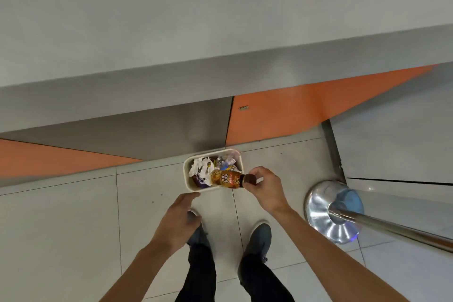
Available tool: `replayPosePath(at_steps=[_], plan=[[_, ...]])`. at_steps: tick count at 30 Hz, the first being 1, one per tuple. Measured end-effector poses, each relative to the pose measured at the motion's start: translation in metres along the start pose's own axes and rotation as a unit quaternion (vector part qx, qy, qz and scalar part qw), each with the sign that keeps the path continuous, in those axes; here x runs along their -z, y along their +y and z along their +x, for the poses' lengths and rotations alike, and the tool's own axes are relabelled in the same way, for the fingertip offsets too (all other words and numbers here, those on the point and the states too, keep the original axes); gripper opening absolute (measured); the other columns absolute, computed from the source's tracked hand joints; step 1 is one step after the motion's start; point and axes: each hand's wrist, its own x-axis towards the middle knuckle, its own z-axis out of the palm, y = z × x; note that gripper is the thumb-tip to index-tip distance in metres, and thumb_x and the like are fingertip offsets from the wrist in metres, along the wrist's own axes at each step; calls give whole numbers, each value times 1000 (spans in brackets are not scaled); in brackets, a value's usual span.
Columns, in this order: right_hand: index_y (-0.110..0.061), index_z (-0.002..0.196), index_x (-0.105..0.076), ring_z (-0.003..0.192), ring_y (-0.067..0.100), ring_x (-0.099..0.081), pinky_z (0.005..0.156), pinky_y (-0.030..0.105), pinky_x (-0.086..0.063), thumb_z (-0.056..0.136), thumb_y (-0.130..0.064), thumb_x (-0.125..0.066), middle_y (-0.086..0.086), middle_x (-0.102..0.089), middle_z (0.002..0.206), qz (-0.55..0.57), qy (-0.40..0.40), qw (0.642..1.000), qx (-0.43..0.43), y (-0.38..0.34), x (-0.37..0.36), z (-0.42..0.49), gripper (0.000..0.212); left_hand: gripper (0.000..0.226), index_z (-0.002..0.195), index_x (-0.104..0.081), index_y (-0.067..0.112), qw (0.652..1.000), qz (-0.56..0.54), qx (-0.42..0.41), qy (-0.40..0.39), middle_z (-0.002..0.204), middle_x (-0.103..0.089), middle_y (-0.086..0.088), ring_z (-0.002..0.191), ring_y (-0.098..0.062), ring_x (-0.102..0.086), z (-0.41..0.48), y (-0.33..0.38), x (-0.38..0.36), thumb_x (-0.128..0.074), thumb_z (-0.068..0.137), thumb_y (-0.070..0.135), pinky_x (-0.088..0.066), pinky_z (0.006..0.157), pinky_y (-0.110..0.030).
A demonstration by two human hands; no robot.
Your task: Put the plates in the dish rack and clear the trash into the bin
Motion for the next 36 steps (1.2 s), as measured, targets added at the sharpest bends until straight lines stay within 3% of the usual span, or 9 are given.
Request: replayPosePath(at_steps=[2,4,8,12,18,21,28,36], plan=[[-15,102,-64,88,14,-58,69,8,-42,81,-18,-78,4,-61,102,-48,-13,999,12,23,-18,27,25,54,138,-48,25,1000,-13,19,-1,137,-51,8,114,-8,-53,14,-20,-19,-67,88,15,-47,95,-24],[-14,107,-64,93,15,-58,70,7,-38,83,-19,-75,6,-59,107,-86,-29,995,28,43,-38,48,28,59,140,-44,27,1000,-7,25,-11,136,-51,8,115,-10,-53,25,-38,-36,-68,88,14,-47,96,-26],[-13,112,-62,100,26,-61,87,29,-48,84,-20,-73,9,-55,118,-143,-38,986,79,70,-75,86,31,71,148,-33,27,999,25,33,-1,144,-43,5,127,-17,-48,75,-74,-57,-68,87,14,-46,100,-34],[-13,117,-56,104,30,-61,90,37,-50,86,-18,-70,9,-48,133,-199,-58,971,117,91,-106,114,34,70,148,-35,20,993,-5,113,24,145,-44,-7,127,-26,-49,122,-111,-73,-66,87,9,-41,103,-36],[-12,128,-46,102,34,-61,78,42,-52,93,-16,-59,12,-41,141,-351,-81,920,156,113,-129,150,38,71,152,-26,24,986,81,113,-89,153,-31,0,134,-21,-43,123,-151,-113,-60,90,16,-41,103,-33],[-14,125,-48,87,33,-65,71,41,-52,90,-10,-60,12,-38,143,-389,-59,908,145,122,-132,165,37,67,150,-31,25,989,63,110,-80,152,-34,0,132,-21,-46,121,-156,-123,-60,90,14,-44,104,-34],[-11,130,-51,94,32,-64,84,41,-55,91,-10,-60,15,-48,131,-368,-79,923,83,130,-132,167,39,61,146,-38,22,992,47,98,-61,148,-40,0,126,-21,-50,126,-142,-116,-61,90,15,-46,102,-35],[-12,117,-63,101,30,-59,82,42,-55,87,-3,-59,13,-47,127,-383,-92,905,163,109,-120,136,31,52,140,-45,20,997,1,68,-33,138,-48,1,112,-16,-55,110,-108,-102,-60,91,13,-49,94,-33]])
